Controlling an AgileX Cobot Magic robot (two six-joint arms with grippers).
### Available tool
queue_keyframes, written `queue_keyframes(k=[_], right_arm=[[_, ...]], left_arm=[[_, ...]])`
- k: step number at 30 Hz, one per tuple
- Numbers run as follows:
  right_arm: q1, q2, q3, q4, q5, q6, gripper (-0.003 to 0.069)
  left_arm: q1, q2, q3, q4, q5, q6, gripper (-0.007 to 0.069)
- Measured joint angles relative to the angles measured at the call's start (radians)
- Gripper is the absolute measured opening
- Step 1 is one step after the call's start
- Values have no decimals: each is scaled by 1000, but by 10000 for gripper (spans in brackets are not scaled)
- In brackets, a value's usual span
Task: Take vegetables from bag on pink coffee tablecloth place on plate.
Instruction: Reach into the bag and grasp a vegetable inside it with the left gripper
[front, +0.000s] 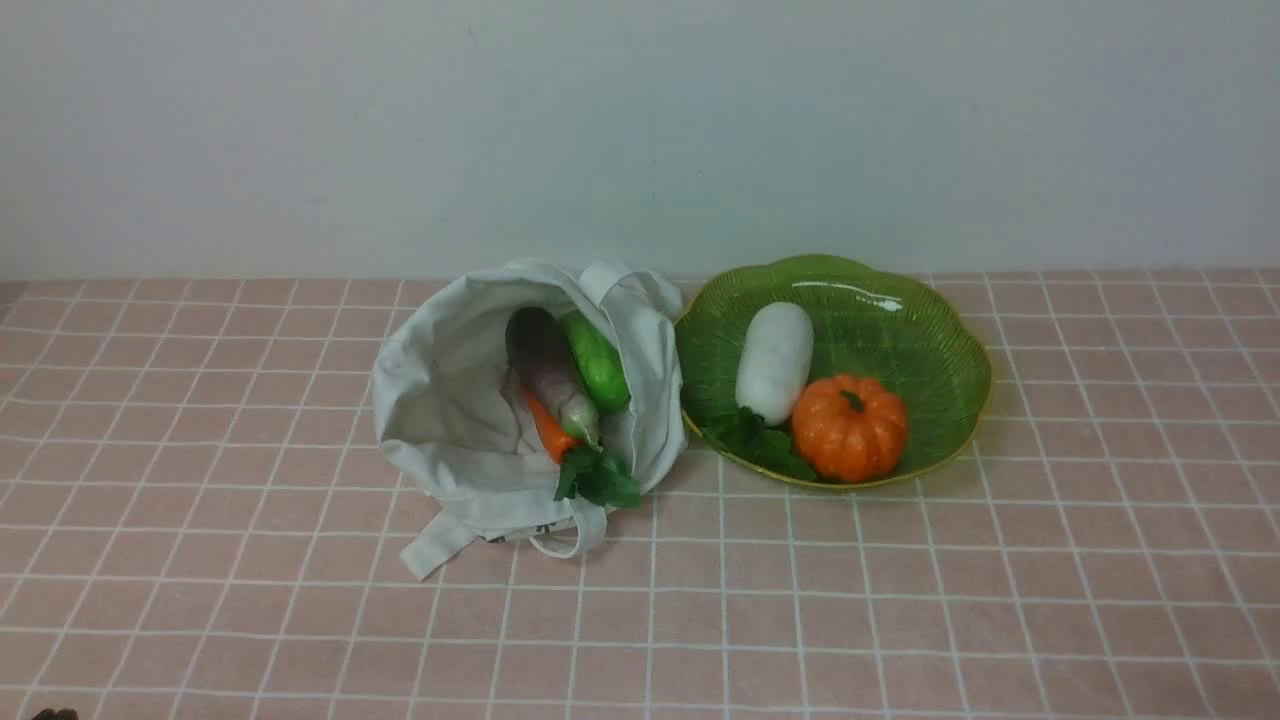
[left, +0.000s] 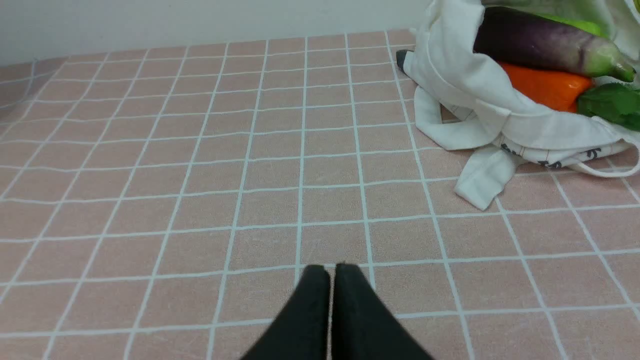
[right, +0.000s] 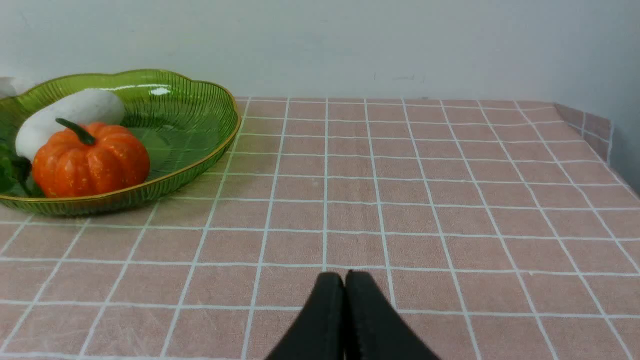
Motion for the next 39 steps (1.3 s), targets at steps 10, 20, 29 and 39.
queue_keyframes(k=[10, 20, 29, 39], right_arm=[[0, 0, 0, 0, 0, 0, -15], [0, 0, 0, 0, 0, 0, -15], [0, 0, 0, 0, 0, 0, -15], [0, 0, 0, 0, 0, 0, -15]], left_arm=[[0, 0, 0, 0, 0, 0, -5], [0, 0, 0, 0, 0, 0, -5], [0, 0, 0, -579, 16, -336, -5], [0, 0, 0, -993, -36, -401, -5]])
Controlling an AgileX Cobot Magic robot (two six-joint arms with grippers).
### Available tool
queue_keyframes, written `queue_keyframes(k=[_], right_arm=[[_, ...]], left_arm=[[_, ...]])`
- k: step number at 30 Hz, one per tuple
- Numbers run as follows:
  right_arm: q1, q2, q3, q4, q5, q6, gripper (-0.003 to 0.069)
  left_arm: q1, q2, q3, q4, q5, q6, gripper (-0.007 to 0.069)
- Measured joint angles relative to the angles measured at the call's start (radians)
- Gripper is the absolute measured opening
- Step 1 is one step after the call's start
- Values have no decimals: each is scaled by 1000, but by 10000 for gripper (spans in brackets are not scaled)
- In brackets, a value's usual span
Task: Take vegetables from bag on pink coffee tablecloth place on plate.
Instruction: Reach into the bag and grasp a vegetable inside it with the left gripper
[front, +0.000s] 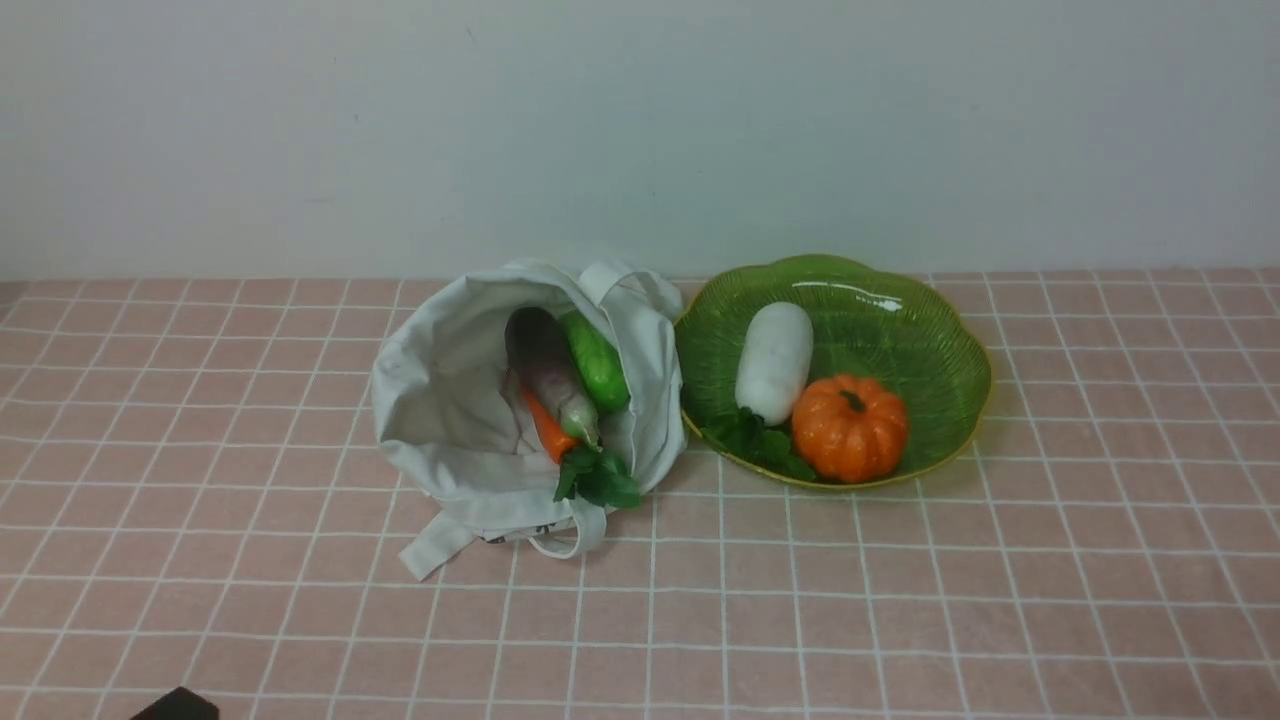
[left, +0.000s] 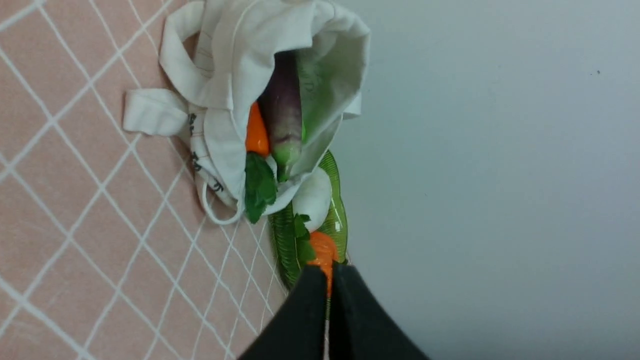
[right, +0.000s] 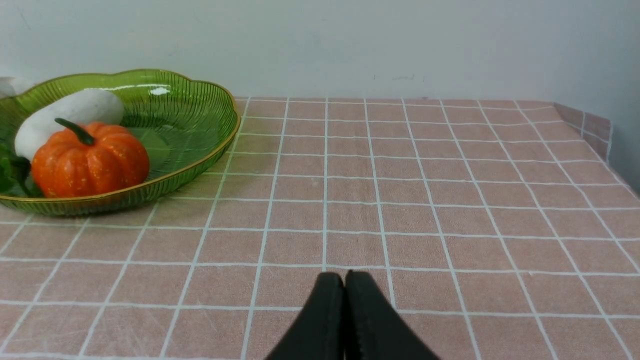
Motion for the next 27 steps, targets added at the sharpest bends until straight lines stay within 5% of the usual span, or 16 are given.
queue_keyframes(k=[8, 19, 27], right_arm=[[0, 0, 0, 0, 0, 0, -15], [0, 0, 0, 0, 0, 0, -15], [0, 0, 0, 0, 0, 0, -15]], left_arm=[[0, 19, -62, -88, 166, 85, -5], [0, 802, -719, 487, 842, 329, -5], [-84, 1133, -968, 571, 838, 377, -5]])
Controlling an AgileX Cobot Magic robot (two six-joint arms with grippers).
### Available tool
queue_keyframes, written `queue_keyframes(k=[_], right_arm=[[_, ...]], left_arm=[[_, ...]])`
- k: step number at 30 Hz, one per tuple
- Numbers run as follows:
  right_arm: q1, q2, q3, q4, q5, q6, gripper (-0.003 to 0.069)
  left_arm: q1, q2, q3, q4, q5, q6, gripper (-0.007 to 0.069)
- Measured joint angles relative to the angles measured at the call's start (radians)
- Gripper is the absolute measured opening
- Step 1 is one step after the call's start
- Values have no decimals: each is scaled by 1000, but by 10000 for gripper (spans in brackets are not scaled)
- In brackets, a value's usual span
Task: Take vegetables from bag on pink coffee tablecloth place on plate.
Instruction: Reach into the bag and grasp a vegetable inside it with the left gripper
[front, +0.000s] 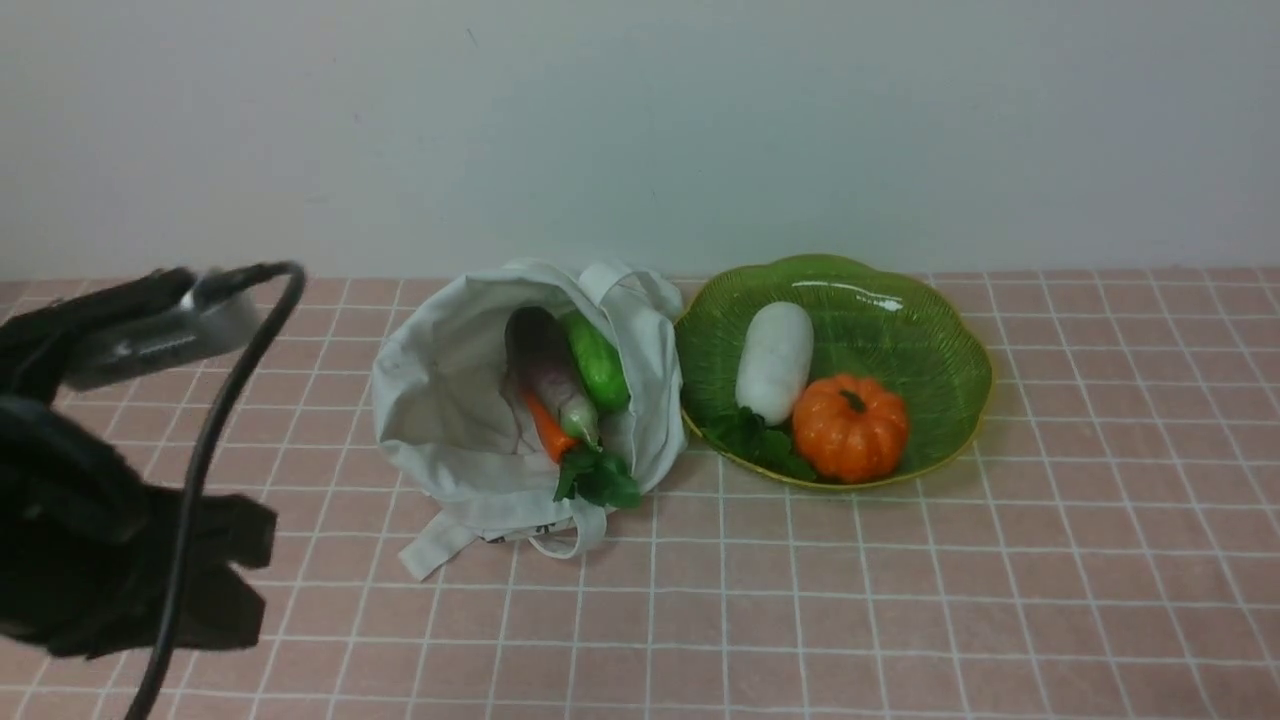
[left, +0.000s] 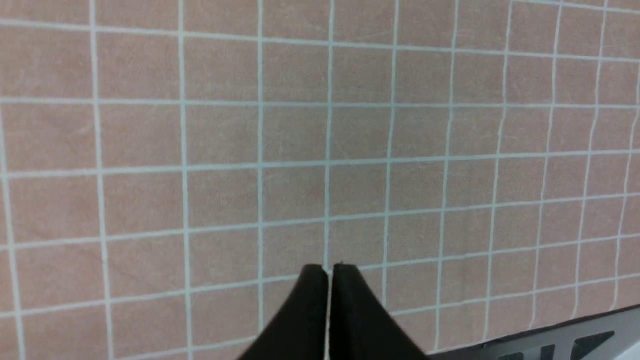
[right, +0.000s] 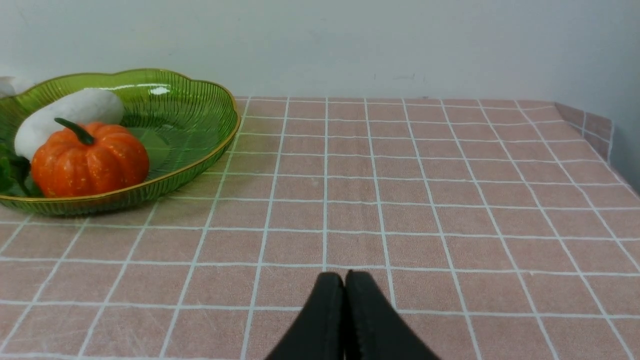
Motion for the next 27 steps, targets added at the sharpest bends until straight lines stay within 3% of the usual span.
queue_keyframes(k=[5, 9, 14, 21, 27], right_arm=[[0, 0, 0, 0, 0, 0, -15], [0, 0, 0, 0, 0, 0, -15], [0, 0, 0, 0, 0, 0, -15], [0, 0, 0, -1, 0, 0, -15], [0, 0, 0, -1, 0, 0, -15]], left_arm=[[-152, 121, -37, 23, -118, -48, -3], [-248, 300, -147, 93, -185, -134, 41], [-268, 497, -310, 171, -201, -215, 150], [-270, 756, -571, 298, -219, -354, 368], [-270, 880, -673, 381, -302, -419, 408]])
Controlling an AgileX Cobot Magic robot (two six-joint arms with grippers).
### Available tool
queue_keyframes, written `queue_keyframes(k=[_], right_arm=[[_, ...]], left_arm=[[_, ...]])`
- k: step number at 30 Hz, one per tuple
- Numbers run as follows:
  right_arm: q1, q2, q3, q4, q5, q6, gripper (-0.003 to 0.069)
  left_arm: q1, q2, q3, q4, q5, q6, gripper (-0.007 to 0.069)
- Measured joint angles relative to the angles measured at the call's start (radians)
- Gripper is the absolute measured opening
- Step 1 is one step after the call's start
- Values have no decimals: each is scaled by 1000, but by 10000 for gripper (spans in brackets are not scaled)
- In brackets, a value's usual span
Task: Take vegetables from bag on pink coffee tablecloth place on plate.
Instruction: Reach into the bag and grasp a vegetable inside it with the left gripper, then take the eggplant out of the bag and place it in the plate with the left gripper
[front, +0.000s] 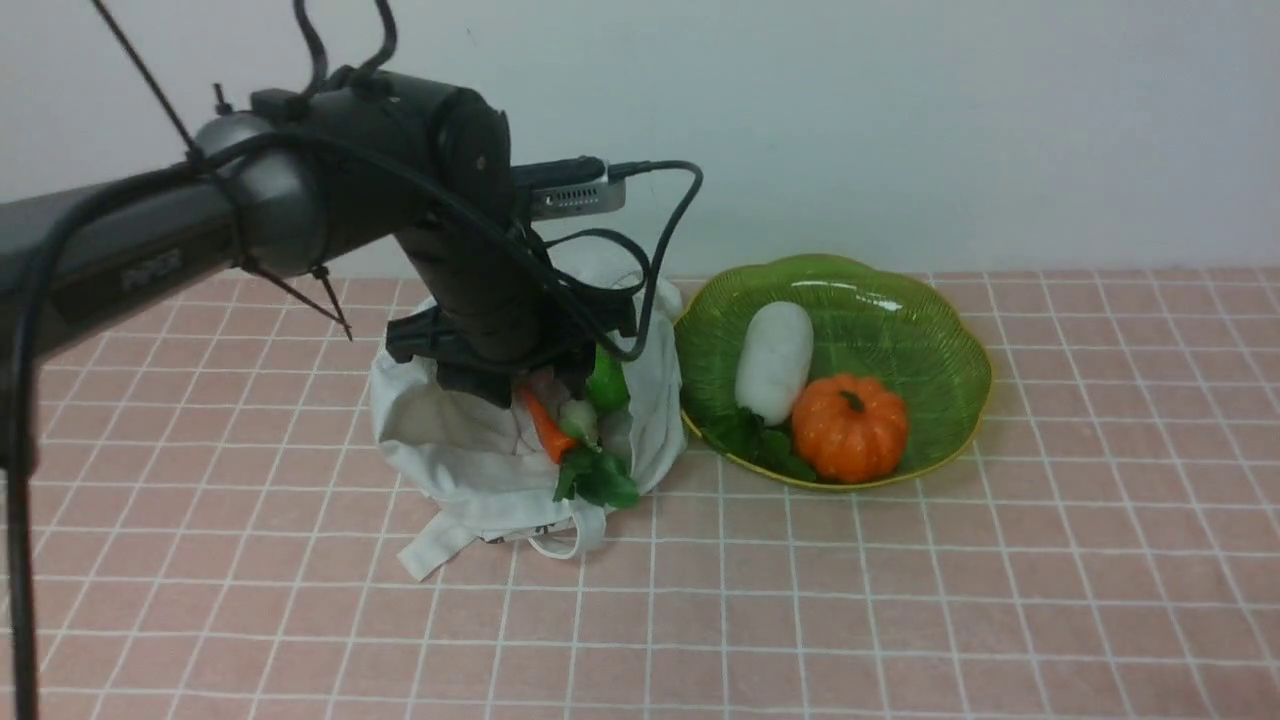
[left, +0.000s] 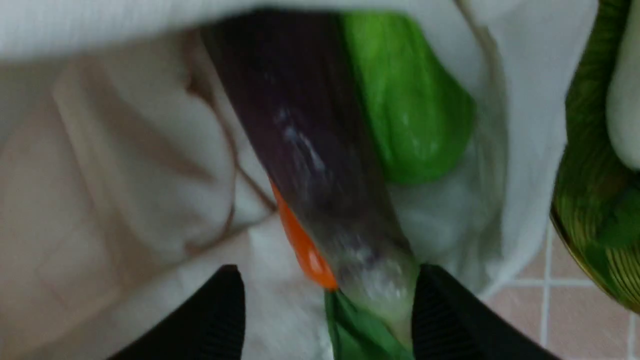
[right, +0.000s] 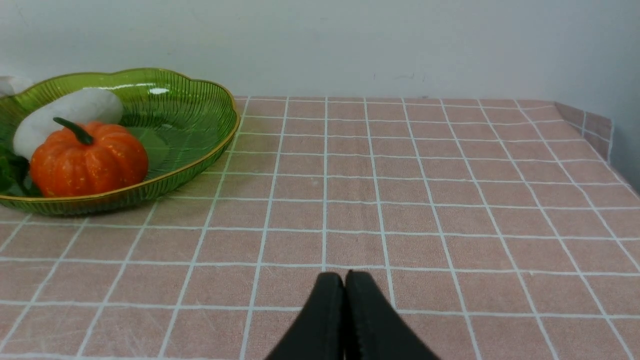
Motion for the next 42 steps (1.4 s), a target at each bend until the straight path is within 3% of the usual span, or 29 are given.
queue_keyframes(k=[4, 11, 16, 17, 24, 29, 36, 42], right_arm=[[0, 0, 0, 0, 0, 0, -15], [0, 0, 0, 0, 0, 0, -15], [0, 0, 0, 0, 0, 0, -15], [0, 0, 0, 0, 0, 0, -15], [0, 0, 0, -1, 0, 0, -15], [0, 0, 0, -1, 0, 0, -15], [0, 0, 0, -1, 0, 0, -15], [0, 0, 0, -1, 0, 0, -15]], left_arm=[[0, 55, -6, 66, -65, -11, 407], [0, 105, -6, 40, -169, -53, 407], [0, 113, -6, 15, -165, -65, 324], [0, 110, -7, 14, -153, -65, 296], [-1, 6, -26, 31, 27, -1, 293], [-1, -167, -44, 26, 332, 86, 293], [-30, -238, -46, -89, 357, 141, 291], [-145, -192, -46, -196, 358, 230, 291]])
